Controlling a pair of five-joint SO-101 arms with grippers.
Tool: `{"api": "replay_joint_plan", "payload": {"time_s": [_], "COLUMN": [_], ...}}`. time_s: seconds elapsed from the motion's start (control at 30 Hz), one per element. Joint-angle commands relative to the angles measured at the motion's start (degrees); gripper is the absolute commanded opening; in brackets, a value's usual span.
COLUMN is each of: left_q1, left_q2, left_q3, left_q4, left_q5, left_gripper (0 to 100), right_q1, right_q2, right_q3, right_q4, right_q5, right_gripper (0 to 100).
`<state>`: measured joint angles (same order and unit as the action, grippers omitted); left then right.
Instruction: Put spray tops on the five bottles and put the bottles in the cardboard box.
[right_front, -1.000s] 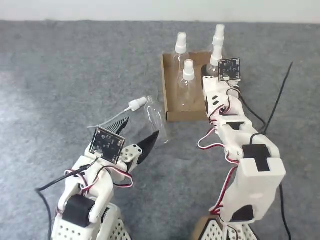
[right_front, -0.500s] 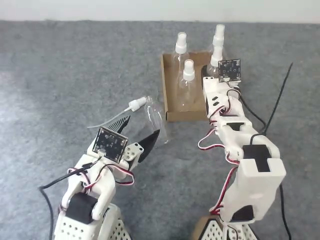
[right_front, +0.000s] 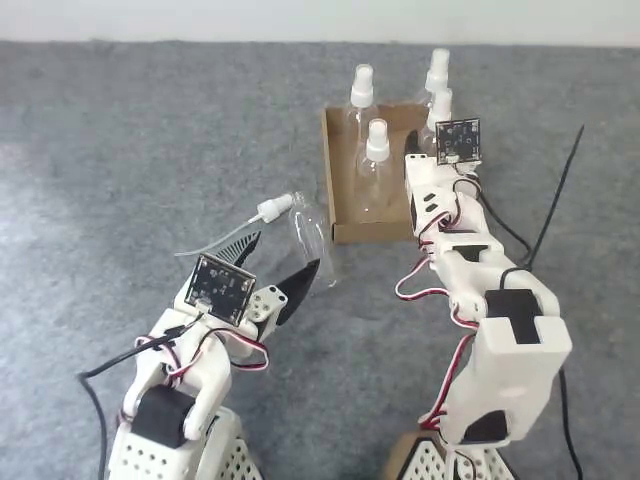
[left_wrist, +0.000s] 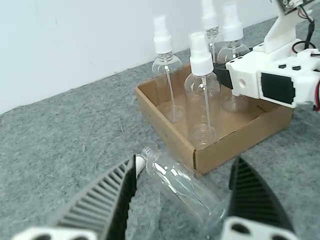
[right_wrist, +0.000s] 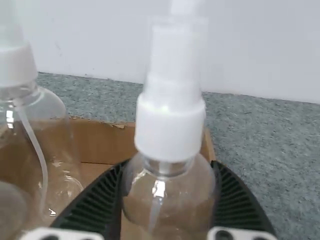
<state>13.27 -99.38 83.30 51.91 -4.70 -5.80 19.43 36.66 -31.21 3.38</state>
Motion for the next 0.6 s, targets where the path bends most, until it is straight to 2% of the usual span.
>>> {"api": "replay_joint_plan", "payload": {"time_s": [0.0, 0.2, 0.4, 0.57], "left_q1": [-0.2, -0.2, -0.2, -0.2], "left_q2": [-0.3, -0.3, -0.3, -0.3], "left_q3": [-0.5, -0.5, -0.5, -0.5], "left_q4": [-1.6, -1.6, -1.6, -1.6], "left_q5": [-0.6, -0.7, -0.7, -0.7], "left_gripper": [28, 28, 28, 28], "right_q1": [0.7, 0.7, 0.4, 0.6], "right_q2": [-0.7, -0.7, -0.7, -0.8], "right_q3": [0.1, 0.1, 0.1, 0.0], "right_q4": [-0.2, -0.2, -0.2, -0.2], "right_q5": [0.8, 0.8, 0.8, 0.8], "right_gripper": [16.3, 16.7, 26.2, 26.4]}}
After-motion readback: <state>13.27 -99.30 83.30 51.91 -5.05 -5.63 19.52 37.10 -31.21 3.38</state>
